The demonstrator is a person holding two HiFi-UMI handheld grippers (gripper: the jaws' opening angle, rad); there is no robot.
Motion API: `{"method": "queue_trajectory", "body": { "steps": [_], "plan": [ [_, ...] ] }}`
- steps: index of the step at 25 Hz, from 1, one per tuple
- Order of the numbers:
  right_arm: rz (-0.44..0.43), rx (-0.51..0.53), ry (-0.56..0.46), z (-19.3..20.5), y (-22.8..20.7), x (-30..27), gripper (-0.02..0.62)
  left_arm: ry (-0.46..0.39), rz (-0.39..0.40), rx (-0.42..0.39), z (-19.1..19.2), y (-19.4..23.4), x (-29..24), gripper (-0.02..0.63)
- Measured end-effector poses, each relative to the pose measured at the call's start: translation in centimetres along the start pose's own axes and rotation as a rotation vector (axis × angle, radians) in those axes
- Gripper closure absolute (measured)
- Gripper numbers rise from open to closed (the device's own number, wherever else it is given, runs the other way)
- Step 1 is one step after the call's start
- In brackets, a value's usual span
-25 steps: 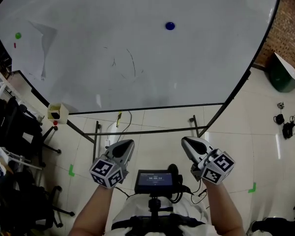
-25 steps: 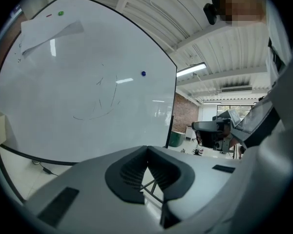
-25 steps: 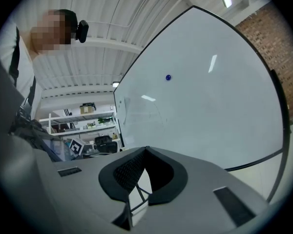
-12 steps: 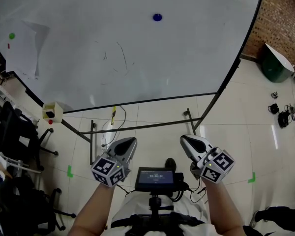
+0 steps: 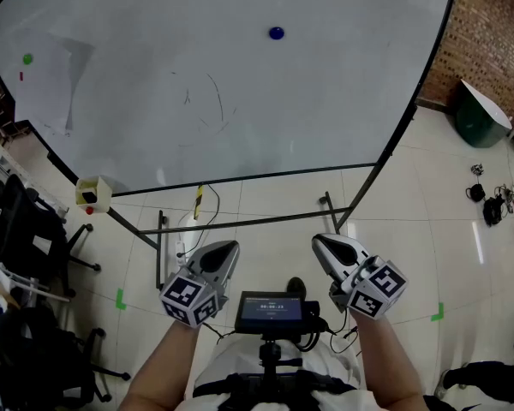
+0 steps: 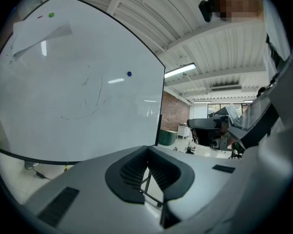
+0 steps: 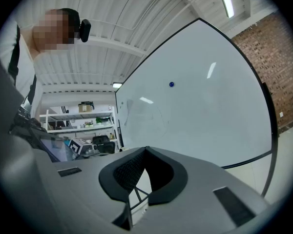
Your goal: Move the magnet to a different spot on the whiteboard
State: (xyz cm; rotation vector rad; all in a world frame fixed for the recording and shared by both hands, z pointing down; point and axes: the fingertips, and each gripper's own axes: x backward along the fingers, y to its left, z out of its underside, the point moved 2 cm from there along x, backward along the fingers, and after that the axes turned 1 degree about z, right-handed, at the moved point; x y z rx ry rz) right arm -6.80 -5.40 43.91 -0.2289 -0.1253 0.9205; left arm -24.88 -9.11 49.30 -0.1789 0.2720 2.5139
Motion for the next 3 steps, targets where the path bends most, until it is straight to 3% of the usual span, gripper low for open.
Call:
{"method": "queue_trajectory", "body": {
  "steps": [3],
  "plan": [
    [0.005,0.008,-0.004,-0.01,0.27,0.19,0.563,0.003,0.006,-0.018,-0.08,-0.42,0.18,0.571]
  ]
}}
